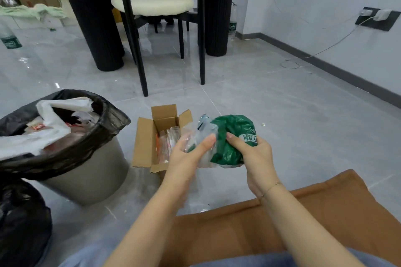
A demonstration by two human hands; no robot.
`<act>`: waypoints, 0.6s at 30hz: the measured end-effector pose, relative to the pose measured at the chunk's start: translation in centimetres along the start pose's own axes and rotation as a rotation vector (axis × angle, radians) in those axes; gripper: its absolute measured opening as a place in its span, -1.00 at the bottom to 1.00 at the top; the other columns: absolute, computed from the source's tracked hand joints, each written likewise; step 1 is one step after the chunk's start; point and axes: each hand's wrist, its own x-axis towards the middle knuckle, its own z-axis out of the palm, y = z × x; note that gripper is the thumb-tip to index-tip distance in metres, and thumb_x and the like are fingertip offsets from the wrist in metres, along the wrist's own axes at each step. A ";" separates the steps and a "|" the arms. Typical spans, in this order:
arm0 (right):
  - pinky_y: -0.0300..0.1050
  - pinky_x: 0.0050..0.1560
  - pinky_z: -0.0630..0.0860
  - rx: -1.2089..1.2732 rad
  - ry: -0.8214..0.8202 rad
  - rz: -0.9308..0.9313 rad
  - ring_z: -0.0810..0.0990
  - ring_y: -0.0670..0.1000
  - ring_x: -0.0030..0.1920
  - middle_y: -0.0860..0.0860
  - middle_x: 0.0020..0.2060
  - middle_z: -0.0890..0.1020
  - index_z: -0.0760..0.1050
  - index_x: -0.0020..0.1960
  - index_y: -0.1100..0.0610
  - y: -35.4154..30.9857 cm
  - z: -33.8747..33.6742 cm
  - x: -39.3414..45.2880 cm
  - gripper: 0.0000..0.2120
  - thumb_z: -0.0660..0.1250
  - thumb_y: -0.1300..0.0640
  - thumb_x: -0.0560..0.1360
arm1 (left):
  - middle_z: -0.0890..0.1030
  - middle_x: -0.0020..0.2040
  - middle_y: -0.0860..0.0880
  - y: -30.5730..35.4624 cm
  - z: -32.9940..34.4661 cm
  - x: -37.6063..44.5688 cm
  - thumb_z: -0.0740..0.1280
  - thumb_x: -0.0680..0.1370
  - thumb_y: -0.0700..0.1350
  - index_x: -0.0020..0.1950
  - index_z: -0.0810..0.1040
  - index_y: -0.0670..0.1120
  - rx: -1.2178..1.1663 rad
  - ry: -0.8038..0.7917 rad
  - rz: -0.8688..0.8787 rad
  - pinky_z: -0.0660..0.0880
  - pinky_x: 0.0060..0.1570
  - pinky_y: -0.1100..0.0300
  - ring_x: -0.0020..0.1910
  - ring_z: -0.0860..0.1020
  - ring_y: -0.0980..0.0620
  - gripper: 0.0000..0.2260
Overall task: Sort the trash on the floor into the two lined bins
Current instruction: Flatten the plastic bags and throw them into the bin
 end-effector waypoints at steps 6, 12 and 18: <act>0.03 -0.08 0.62 0.127 -0.263 0.192 0.67 0.14 0.02 0.14 0.05 0.67 0.43 0.26 0.17 -1.0 8.1 0.1 -0.48 0.50 0.14 0.35 | 0.68 0.08 -0.12 5.5 -5.5 -1.8 0.44 0.49 -0.20 0.19 0.59 -0.17 -0.148 0.246 0.201 0.57 0.06 0.02 0.10 0.64 -0.08 -0.73; -0.03 -0.15 0.63 0.085 -0.531 0.245 0.69 0.14 -0.04 0.20 0.02 0.67 0.47 0.22 0.24 -1.5 19.3 -0.6 -0.59 0.44 0.27 0.39 | 0.61 0.22 -0.01 11.5 -16.4 -3.3 0.56 0.32 0.01 0.28 0.52 -0.04 -0.012 0.417 0.248 0.48 0.24 0.00 0.20 0.58 0.01 -0.44; -0.11 -0.18 0.63 -0.180 -0.557 -0.040 0.68 0.04 -0.11 0.09 0.01 0.61 0.38 0.24 0.07 -1.2 30.3 0.5 -0.47 0.50 0.30 0.36 | 0.56 0.17 -0.02 17.2 -24.9 -2.4 0.48 0.30 0.25 0.32 0.32 0.13 0.588 0.686 0.229 0.47 0.21 -0.04 0.15 0.55 -0.02 -0.33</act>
